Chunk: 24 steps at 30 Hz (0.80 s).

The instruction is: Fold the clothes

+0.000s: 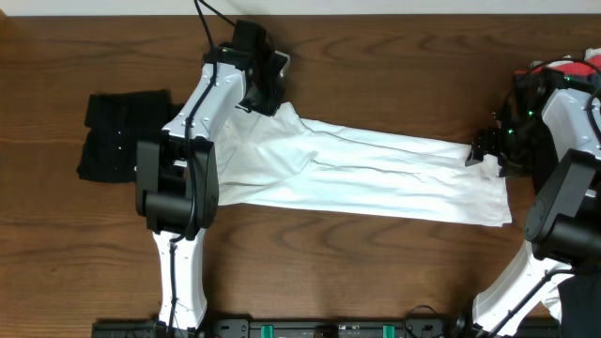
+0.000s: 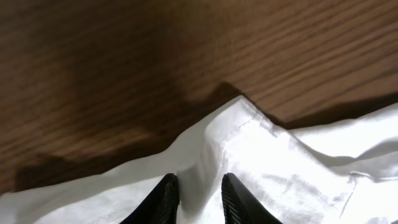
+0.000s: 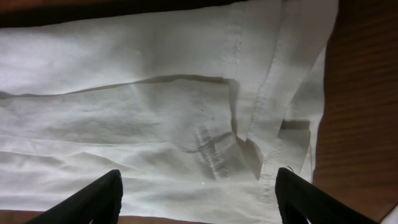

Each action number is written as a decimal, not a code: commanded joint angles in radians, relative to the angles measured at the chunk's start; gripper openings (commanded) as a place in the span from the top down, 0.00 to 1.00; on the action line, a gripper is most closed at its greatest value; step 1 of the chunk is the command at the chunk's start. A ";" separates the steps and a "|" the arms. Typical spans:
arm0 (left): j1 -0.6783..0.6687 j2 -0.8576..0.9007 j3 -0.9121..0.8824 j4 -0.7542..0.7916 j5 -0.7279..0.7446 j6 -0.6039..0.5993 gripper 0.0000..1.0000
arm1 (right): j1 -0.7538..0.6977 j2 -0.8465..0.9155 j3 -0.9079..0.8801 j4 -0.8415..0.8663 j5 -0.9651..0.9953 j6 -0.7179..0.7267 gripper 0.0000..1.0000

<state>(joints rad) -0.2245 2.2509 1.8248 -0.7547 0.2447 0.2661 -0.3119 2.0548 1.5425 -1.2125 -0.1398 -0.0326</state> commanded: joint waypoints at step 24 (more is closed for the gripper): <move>0.000 -0.154 0.010 -0.474 0.006 -0.115 0.94 | -0.003 0.001 -0.004 0.008 -0.014 0.010 0.21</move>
<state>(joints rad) -0.2245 2.0953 1.8286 -1.1984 0.2470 0.1860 -0.3119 2.0548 1.5421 -1.2068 -0.1425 -0.0326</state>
